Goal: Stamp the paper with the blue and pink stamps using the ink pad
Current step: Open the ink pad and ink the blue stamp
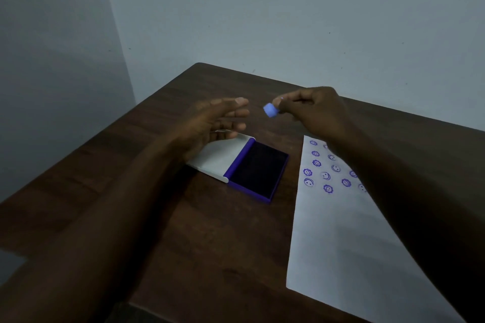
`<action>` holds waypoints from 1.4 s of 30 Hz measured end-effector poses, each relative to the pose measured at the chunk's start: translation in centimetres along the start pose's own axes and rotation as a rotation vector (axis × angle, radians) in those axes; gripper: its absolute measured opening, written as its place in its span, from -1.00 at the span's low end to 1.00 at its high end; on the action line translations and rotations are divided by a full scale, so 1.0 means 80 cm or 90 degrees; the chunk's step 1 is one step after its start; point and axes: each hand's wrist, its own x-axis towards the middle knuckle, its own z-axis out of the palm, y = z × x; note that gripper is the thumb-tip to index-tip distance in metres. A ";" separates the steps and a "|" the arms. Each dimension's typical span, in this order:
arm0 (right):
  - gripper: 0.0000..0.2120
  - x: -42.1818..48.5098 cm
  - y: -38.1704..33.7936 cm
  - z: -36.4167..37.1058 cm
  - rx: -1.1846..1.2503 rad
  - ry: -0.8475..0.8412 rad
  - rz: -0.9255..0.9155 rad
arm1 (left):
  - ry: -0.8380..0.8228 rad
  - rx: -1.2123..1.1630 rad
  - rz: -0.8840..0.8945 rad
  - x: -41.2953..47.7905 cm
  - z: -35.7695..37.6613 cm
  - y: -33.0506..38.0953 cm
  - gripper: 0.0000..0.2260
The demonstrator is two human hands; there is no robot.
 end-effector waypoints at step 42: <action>-0.76 -0.096 -0.001 0.039 -0.239 -0.089 -0.069 | -0.044 -0.023 -0.070 0.002 -0.001 -0.011 -0.68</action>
